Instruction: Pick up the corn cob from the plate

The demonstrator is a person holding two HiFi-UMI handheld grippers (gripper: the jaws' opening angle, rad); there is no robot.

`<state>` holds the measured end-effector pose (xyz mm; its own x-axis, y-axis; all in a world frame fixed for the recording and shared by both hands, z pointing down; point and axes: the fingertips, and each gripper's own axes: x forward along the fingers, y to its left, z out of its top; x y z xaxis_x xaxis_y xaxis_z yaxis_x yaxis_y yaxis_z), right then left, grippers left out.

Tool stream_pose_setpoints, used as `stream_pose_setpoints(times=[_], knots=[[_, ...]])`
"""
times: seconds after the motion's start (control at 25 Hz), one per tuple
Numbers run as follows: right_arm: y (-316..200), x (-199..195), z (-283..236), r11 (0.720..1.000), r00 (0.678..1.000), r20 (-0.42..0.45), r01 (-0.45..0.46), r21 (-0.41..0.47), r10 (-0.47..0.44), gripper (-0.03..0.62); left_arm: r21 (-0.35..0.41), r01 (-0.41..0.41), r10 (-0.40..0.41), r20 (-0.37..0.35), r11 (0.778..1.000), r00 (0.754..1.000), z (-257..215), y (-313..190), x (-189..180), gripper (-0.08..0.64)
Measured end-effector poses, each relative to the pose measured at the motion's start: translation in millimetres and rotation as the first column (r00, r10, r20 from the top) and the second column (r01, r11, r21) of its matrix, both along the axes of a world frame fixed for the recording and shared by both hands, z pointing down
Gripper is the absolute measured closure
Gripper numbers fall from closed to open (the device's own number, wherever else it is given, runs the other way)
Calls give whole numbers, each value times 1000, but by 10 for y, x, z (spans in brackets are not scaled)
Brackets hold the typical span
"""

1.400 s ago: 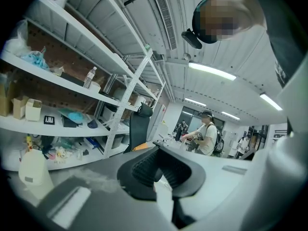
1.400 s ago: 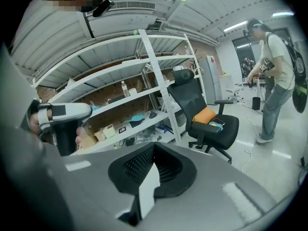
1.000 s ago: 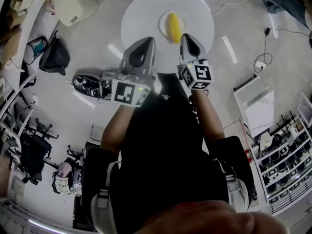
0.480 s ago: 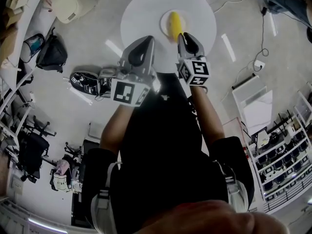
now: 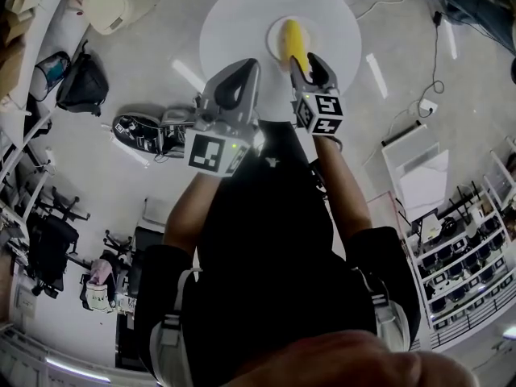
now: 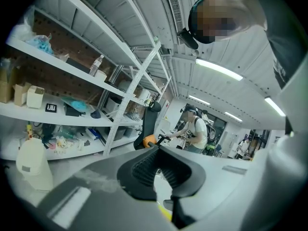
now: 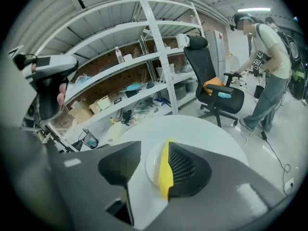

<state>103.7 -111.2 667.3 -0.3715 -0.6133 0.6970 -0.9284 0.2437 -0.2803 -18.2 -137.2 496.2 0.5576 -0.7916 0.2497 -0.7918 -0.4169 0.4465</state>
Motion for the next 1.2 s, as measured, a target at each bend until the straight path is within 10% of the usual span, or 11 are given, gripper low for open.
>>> stream_pose_setpoints(times=[1.2], knots=[[-87,74,956,975,994,-86,51,-216,-71,302,-54,4,-3,13,999,1000,285,-149,-29,555]])
